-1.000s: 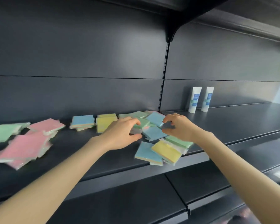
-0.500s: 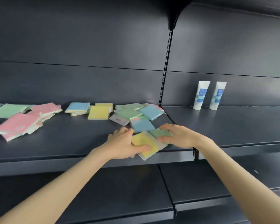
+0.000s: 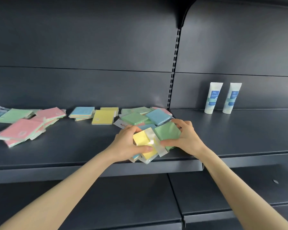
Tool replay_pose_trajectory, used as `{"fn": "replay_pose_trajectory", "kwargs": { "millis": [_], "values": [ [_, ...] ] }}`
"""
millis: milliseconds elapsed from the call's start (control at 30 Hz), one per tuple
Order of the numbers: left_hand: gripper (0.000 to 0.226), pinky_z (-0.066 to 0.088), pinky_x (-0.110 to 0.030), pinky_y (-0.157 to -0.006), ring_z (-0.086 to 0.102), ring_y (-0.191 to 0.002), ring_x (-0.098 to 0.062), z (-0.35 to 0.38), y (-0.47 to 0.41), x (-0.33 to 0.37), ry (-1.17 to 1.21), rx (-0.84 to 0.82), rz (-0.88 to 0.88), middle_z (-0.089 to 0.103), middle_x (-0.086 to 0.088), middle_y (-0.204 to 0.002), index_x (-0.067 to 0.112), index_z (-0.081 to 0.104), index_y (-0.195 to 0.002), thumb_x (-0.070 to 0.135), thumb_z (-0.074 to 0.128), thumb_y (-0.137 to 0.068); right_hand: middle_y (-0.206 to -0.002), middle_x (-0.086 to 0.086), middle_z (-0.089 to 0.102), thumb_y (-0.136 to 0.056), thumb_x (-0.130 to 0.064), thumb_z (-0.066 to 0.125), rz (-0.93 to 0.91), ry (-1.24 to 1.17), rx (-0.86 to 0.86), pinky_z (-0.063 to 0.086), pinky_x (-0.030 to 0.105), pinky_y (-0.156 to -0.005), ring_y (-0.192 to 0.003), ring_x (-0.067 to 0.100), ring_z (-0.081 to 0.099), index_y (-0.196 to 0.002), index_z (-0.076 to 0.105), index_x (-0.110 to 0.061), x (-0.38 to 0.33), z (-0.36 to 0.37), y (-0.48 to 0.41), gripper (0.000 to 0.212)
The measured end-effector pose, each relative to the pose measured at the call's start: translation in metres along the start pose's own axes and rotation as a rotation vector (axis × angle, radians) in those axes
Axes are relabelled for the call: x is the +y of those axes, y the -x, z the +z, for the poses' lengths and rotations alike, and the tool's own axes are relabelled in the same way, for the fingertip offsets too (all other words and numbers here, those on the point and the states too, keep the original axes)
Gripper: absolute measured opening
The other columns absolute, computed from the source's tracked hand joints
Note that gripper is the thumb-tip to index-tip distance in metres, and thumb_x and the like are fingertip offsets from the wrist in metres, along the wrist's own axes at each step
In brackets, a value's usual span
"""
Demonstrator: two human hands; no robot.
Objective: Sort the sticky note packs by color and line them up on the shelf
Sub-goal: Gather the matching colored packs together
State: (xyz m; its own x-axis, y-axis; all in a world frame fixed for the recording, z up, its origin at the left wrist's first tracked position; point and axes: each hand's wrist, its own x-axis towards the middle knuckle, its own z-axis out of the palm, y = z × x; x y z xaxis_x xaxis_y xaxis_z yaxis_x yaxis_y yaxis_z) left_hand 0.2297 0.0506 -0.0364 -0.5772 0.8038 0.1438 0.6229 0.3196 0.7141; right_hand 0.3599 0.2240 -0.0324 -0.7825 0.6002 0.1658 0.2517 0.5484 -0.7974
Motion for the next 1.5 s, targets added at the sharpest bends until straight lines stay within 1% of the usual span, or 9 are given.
{"fn": "replay_pose_trajectory", "kwargs": {
  "millis": [167, 300, 400, 500, 633, 767, 900, 1167, 1500],
  "values": [
    [0.044, 0.048, -0.031, -0.084, 0.057, -0.098, -0.011, 0.0, -0.013, -0.002, 0.071, 0.074, 0.027, 0.059, 0.01, -0.104, 0.029, 0.05, -0.107, 0.037, 0.077, -0.074, -0.119, -0.007, 0.041, -0.061, -0.025, 0.088, -0.041, -0.043, 0.036, 0.038, 0.023, -0.092, -0.117, 0.014, 0.045, -0.136, 0.038, -0.025, -0.006, 0.006, -0.008, 0.09],
    [0.049, 0.032, -0.025, -0.1, 0.041, -0.105, -0.001, 0.0, -0.015, 0.003, 0.022, 0.183, 0.078, 0.045, 0.026, -0.098, 0.024, 0.049, -0.122, 0.035, 0.072, -0.08, -0.096, -0.029, 0.05, -0.067, -0.01, 0.083, -0.158, -0.13, 0.036, 0.045, 0.01, -0.071, -0.092, -0.005, 0.052, -0.094, 0.043, -0.049, -0.011, 0.007, -0.011, 0.062],
    [0.044, 0.038, -0.001, -0.077, 0.052, -0.093, 0.006, -0.003, -0.016, 0.005, 0.157, 0.22, 0.092, 0.049, 0.029, -0.096, 0.02, 0.052, -0.123, 0.022, 0.071, -0.083, -0.112, -0.017, 0.048, -0.071, -0.011, 0.08, -0.161, -0.175, 0.055, 0.045, 0.025, -0.092, -0.11, 0.008, 0.048, -0.099, 0.041, -0.057, -0.013, 0.006, -0.016, 0.067],
    [0.04, 0.041, -0.006, -0.067, 0.054, -0.079, -0.001, -0.009, -0.017, 0.006, 0.26, 0.312, 0.095, 0.053, 0.023, -0.099, 0.024, 0.053, -0.119, 0.019, 0.071, -0.083, -0.134, -0.002, 0.041, -0.072, -0.021, 0.08, -0.096, -0.237, 0.04, 0.042, 0.035, -0.102, -0.128, 0.018, 0.041, -0.141, 0.027, -0.034, -0.014, 0.006, -0.02, 0.088],
    [0.037, 0.054, -0.037, -0.078, 0.062, -0.08, -0.023, -0.023, -0.011, 0.009, 0.453, 0.412, 0.034, 0.065, -0.009, -0.099, 0.031, 0.054, -0.108, 0.019, 0.075, -0.079, -0.143, -0.006, 0.036, -0.067, -0.032, 0.084, -0.139, -0.247, 0.059, 0.041, 0.036, -0.105, -0.131, 0.016, 0.039, -0.147, 0.016, -0.031, -0.029, 0.004, -0.021, 0.105],
    [0.027, 0.055, -0.034, -0.059, 0.065, -0.072, -0.013, -0.044, 0.007, 0.007, 0.592, 0.469, 0.03, 0.067, -0.008, -0.095, 0.023, 0.053, -0.105, 0.015, 0.069, -0.085, -0.126, 0.003, 0.049, -0.067, -0.028, 0.084, -0.134, -0.327, 0.049, 0.054, 0.026, -0.066, -0.105, 0.021, 0.057, -0.129, 0.031, -0.029, -0.054, 0.02, -0.022, 0.082],
    [0.026, 0.055, -0.047, -0.068, 0.066, -0.082, -0.022, -0.068, 0.022, -0.007, 0.639, 0.486, -0.005, 0.066, -0.012, -0.101, 0.019, 0.051, -0.111, 0.017, 0.064, -0.089, -0.11, 0.004, 0.055, -0.077, -0.021, 0.077, -0.146, -0.452, 0.004, 0.051, 0.021, -0.051, -0.082, 0.016, 0.06, -0.12, 0.03, -0.022, -0.081, 0.041, -0.023, 0.064],
    [0.023, 0.052, -0.046, -0.086, 0.063, -0.096, -0.021, -0.138, 0.051, -0.06, 0.657, 0.621, -0.03, 0.065, -0.004, -0.103, 0.024, 0.051, -0.099, 0.015, 0.067, -0.086, -0.103, -0.005, 0.055, -0.086, -0.023, 0.068, -0.164, -0.545, -0.044, 0.057, 0.027, -0.058, -0.08, 0.014, 0.063, -0.13, 0.027, -0.028, -0.141, 0.102, -0.023, 0.061],
    [0.02, 0.059, -0.044, -0.069, 0.064, -0.093, -0.02, -0.266, 0.117, -0.167, 0.608, 0.646, -0.041, 0.06, -0.005, -0.107, 0.023, 0.042, -0.105, 0.016, 0.057, -0.093, -0.125, -0.009, 0.044, -0.096, -0.01, 0.045, -0.238, -0.487, 0.003, 0.036, 0.015, -0.081, -0.102, -0.003, 0.047, -0.137, 0.032, -0.026, -0.235, 0.245, -0.024, 0.046]
  ]
}}
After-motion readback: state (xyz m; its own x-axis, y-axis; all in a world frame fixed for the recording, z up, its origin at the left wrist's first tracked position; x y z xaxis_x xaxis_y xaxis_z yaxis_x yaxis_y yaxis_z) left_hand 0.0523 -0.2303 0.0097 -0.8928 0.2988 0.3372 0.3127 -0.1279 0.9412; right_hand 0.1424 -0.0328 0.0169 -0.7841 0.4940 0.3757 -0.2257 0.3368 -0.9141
